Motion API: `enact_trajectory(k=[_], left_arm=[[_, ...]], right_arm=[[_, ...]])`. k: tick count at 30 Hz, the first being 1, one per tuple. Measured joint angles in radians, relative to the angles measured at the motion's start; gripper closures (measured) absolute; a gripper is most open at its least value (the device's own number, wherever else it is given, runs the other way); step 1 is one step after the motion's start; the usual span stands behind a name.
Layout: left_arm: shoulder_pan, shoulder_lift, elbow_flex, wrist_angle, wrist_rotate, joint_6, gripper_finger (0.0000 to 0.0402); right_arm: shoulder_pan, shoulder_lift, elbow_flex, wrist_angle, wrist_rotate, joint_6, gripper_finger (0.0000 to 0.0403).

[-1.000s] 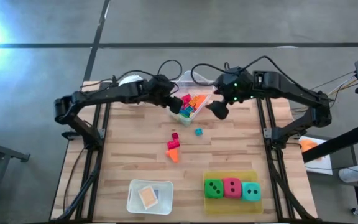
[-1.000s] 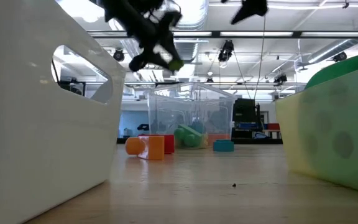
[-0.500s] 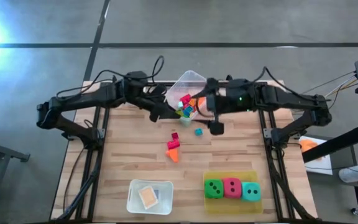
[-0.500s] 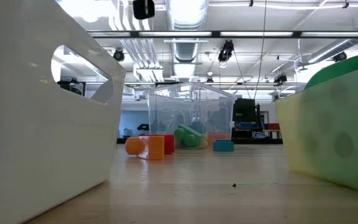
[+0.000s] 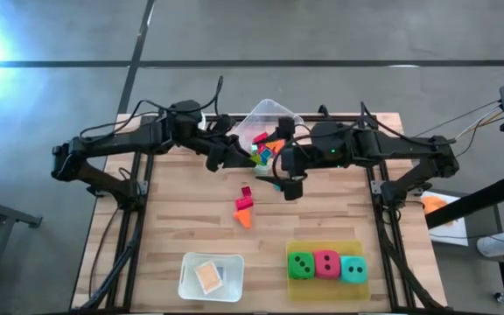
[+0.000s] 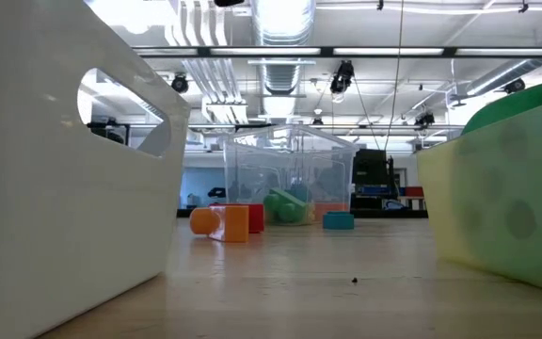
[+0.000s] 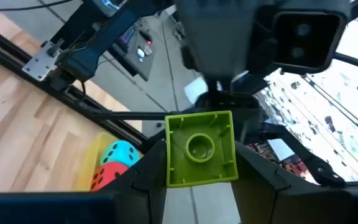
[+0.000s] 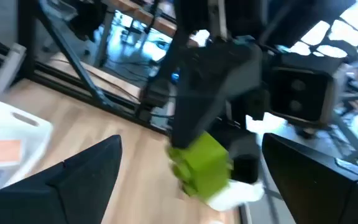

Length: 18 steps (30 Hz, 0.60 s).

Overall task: Pick & Place Toys
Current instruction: Put the green game piece into the transparent bin

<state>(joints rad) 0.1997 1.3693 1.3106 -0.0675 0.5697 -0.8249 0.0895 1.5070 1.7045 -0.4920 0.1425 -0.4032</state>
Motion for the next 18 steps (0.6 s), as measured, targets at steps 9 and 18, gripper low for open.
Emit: enact_trajectory(k=[9,18], left_arm=[[-0.007,0.000,-0.001,0.046,0.008,-0.017,0.0263],[-0.022,0.000,-0.002,0.053,0.037,-0.022,0.0264]], right_arm=[[0.000,0.027,0.027,-0.006,-0.045,0.004,0.0138],[-0.002,0.026,0.028,0.001,-0.053,-0.013,0.0284]])
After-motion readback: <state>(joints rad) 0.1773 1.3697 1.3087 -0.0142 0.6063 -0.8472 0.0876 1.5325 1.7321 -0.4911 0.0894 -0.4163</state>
